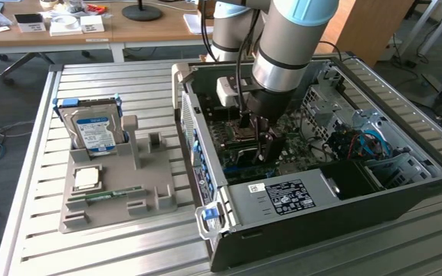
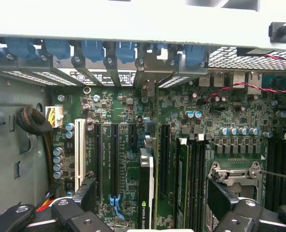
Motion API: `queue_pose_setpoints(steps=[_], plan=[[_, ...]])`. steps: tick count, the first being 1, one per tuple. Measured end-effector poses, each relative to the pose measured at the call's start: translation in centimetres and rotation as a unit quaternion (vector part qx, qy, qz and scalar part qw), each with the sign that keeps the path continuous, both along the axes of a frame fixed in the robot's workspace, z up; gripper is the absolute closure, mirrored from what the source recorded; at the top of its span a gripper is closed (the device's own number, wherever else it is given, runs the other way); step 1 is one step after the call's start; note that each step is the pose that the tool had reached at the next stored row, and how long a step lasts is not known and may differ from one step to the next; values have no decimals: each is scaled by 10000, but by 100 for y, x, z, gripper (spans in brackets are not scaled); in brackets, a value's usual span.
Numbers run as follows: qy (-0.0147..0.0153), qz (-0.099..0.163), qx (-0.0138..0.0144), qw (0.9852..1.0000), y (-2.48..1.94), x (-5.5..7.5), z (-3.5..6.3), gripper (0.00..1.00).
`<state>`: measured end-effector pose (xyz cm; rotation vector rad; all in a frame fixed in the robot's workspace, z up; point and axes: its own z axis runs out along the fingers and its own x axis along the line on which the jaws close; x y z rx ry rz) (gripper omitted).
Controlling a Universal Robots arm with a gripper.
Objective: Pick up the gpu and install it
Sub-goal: 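Press down on the gpu until it lock into place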
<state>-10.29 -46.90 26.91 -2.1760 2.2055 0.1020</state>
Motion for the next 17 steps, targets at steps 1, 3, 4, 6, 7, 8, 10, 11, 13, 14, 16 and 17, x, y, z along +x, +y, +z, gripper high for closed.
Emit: queue_pose_setpoints(steps=[1,3,4,6,7,8,10,11,13,14,16,17], plan=[[0,0,0,10000,0,0,0,1],[0,0,0,10000,0,0,0,1],[0,1,-2,10000,4,-2,-1,1],[1,8,-12,10000,6,-3,-1,1],[1,8,-11,10000,6,-3,-1,1],[1,8,-12,10000,6,-4,-1,1],[1,7,-12,10000,7,-6,-1,1],[1,7,-12,10000,7,-7,-1,1],[1,8,-12,10000,7,-9,-1,1],[1,8,-12,10000,6,-10,-1,2],[1,7,-12,10000,6,-11,-1,15],[1,7,-12,10000,7,-12,-1,15]])
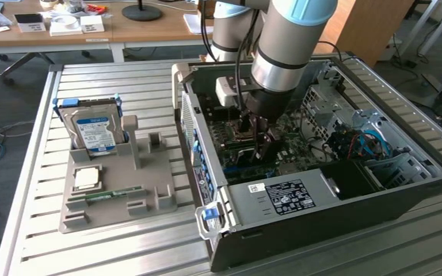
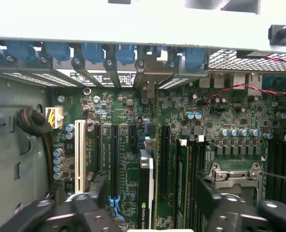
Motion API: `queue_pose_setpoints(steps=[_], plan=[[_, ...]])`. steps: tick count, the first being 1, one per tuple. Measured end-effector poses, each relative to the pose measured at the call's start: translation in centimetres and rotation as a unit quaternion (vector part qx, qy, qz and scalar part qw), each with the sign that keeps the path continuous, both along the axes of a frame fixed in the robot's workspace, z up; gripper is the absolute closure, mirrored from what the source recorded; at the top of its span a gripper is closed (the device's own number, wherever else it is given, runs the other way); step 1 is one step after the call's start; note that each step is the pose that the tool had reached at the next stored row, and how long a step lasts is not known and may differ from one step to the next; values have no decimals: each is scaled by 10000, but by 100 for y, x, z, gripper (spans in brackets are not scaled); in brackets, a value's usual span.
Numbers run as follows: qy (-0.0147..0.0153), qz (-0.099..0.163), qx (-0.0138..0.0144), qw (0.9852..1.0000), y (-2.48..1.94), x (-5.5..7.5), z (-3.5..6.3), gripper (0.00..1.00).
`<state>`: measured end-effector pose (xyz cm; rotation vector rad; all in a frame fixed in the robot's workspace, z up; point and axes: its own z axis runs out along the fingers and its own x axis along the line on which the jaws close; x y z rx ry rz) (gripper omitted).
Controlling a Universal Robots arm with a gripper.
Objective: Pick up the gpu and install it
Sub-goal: 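Press down on the gpu until it lock into place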
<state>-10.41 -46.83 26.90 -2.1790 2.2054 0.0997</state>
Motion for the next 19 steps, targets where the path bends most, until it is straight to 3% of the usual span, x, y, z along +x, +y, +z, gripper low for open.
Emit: queue_pose_setpoints(steps=[2,4,7,11,14,16,18,19], plan=[[0,0,0,10000,0,-2,0,27],[0,0,0,10000,0,-4,0,27],[0,0,0,10000,0,-6,0,44],[0,0,0,10000,0,-9,0,56],[0,0,0,10000,0,-12,0,73],[0,0,0,10000,0,-14,0,73],[0,0,0,10000,0,-16,0,85],[0,0,0,10000,0,-17,0,85]])
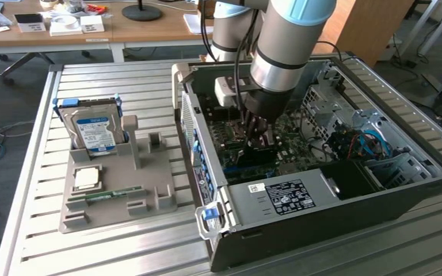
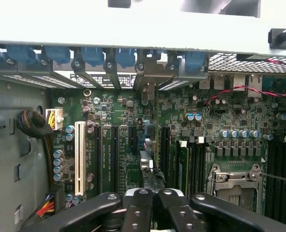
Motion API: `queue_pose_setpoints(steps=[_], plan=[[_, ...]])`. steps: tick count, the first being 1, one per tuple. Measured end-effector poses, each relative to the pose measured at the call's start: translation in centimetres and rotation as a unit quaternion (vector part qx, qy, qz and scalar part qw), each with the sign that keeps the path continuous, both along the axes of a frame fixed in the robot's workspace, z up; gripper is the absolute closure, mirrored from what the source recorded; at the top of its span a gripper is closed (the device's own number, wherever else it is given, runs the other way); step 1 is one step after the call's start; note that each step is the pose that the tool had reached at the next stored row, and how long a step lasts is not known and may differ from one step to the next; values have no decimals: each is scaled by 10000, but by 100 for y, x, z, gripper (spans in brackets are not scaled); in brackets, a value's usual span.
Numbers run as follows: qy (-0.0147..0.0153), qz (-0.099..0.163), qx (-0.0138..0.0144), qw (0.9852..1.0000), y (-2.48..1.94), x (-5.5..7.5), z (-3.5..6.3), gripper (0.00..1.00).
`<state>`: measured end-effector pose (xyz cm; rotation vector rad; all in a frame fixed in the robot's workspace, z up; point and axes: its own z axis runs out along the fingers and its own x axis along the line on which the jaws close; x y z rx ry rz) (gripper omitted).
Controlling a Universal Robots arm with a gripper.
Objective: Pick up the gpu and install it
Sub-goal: 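Press down on the gpu until it lock into place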
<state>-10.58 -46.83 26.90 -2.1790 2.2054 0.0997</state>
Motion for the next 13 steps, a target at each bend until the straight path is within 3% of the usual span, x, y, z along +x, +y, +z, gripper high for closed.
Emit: queue_pose_setpoints(steps=[1,13], plan=[[0,0,0,10000,0,-1,0,89],[0,0,0,10000,0,49,0,89]])
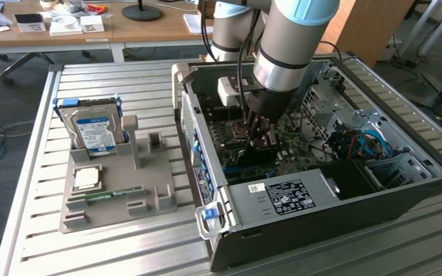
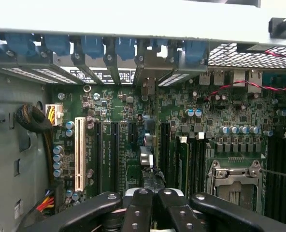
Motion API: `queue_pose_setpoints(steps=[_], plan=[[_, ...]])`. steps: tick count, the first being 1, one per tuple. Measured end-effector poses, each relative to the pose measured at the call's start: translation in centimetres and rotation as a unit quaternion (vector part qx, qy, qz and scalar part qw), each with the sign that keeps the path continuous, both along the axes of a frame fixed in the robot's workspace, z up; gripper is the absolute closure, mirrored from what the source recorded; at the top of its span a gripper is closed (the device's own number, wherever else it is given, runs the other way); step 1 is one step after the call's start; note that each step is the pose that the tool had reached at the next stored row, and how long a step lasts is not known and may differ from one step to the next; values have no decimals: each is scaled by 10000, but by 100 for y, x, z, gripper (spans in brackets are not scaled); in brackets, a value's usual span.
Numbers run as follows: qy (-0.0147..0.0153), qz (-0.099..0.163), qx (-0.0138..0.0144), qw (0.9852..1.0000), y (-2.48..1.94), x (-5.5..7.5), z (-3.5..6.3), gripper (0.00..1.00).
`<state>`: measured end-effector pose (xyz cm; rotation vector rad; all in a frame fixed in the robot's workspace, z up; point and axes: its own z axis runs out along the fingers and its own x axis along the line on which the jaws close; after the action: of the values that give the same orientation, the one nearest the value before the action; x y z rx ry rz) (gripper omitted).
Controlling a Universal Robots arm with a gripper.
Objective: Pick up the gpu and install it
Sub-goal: 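Press down on the gpu until it lock into place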
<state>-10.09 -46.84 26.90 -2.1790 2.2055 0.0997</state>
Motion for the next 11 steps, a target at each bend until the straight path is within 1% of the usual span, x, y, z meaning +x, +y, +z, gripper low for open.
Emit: queue_pose_setpoints(steps=[1,4,5,11], plan=[[0,0,1,10000,3,1,0,89],[-1,0,0,10000,43,1,-1,89],[0,0,1,10000,50,1,-1,89],[0,0,0,10000,50,39,-1,89]])
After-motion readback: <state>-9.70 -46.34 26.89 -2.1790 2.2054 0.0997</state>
